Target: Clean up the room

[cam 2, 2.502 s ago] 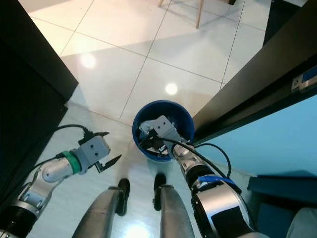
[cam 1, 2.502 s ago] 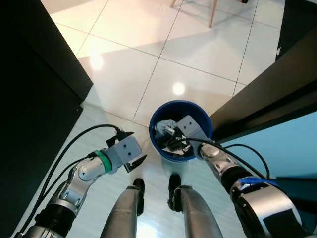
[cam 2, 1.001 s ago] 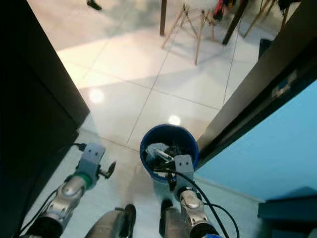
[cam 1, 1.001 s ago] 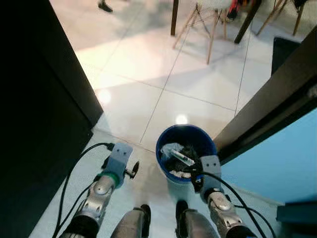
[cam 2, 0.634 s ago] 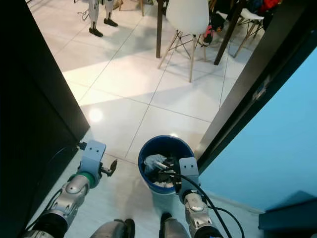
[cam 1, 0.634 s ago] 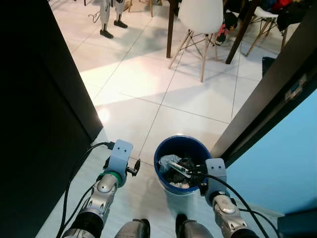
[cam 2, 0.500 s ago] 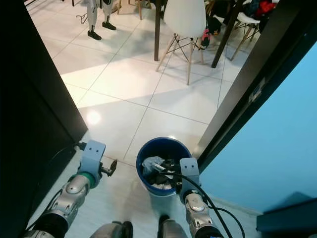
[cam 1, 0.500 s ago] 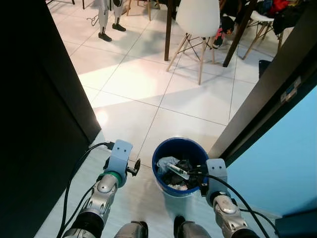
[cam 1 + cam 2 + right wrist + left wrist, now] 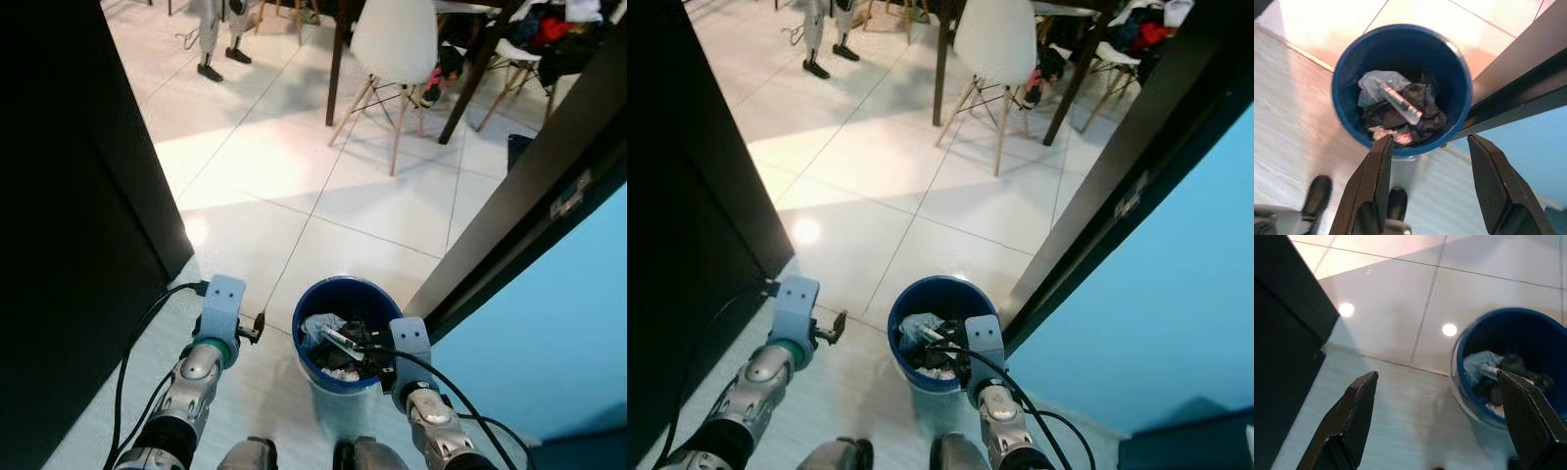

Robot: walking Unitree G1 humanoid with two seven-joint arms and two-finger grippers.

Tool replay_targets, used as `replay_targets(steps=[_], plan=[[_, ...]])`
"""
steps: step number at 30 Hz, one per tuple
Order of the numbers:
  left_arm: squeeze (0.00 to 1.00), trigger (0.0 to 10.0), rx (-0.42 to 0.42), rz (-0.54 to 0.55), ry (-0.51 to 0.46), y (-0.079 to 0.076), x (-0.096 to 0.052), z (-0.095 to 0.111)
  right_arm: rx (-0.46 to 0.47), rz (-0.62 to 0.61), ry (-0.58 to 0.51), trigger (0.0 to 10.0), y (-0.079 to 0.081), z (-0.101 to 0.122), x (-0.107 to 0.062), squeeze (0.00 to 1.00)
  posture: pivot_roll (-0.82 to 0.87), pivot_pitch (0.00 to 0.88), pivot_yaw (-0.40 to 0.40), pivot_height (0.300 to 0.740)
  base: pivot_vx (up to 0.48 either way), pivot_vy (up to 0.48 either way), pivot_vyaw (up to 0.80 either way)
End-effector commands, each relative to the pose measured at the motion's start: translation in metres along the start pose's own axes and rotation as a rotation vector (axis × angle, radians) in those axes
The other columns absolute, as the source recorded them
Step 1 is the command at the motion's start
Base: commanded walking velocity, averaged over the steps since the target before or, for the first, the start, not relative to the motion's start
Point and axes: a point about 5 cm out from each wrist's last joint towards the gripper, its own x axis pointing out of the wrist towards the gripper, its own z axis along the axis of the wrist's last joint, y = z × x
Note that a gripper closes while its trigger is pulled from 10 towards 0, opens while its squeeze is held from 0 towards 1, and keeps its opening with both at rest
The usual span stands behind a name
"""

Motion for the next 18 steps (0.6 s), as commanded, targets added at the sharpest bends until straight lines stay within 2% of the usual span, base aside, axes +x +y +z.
replay_targets(steps=[1, 6, 9, 12, 13, 14, 15, 18], plan=[[0.0, 10.0, -0.001, -0.01, 0.022, -0.004, 0.0, -0.005, -0.002, -0.009, 0.038, 10.0, -0.004, -0.008, -0.002, 0.0, 0.07, 0.059, 0.031, 0.74, 0.0, 0.0, 0.0], [0.0, 10.0, 0.066, -0.036, 0.019, -0.004, -0.001, -0.006, -0.007, 0.0, 0.059, 10.0, -0.003, -0.009, -0.001, 0.0, 0.07, 0.051, 0.034, 0.74, 0.0, 0.0, 0.0], [0.0, 10.0, 0.064, -0.04, 0.017, -0.003, -0.001, -0.006, -0.011, 0.016, 0.076, 10.0, -0.002, -0.011, -0.002, 0.0, 0.07, 0.047, 0.035, 0.74, 0.0, 0.0, 0.0], [0.0, 10.0, 0.027, -0.04, 0.033, -0.001, -0.003, -0.012, -0.028, 0.072, 0.137, 10.0, 0.005, -0.019, -0.003, 0.0, 0.07, 0.038, 0.031, 0.74, 0.0, 0.0, 0.0], [0.0, 10.0, 0.009, -0.035, 0.059, 0.0, -0.004, -0.018, -0.025, 0.067, 0.152, 10.0, 0.005, -0.022, -0.004, 0.0, 0.08, 0.036, 0.027, 0.74, 0.0, 0.0, 0.0], [0.0, 10.0, -0.019, 0.001, 0.147, 0.002, -0.006, -0.034, 0.021, 0.045, 0.186, 10.0, 0.004, -0.028, -0.006, 0.0, 0.08, 0.032, 0.02, 0.74, 0.0, 0.0, 0.0], [0.0, 10.0, -0.019, 0.001, 0.147, 0.002, -0.006, -0.034, 0.021, 0.045, 0.186, 10.0, 0.004, -0.028, -0.006, 0.0, 0.08, 0.032, 0.02, 0.74, 0.0, 0.0, 0.0], [0.0, 10.0, 0.015, 0.04, 0.286, 0.002, -0.012, -0.055, 0.09, 0.012, 0.248, 10.0, 0.001, -0.039, -0.009, 0.0, 0.09, 0.016, 0.012, 0.74, 0.0, 0.0, 0.0]])
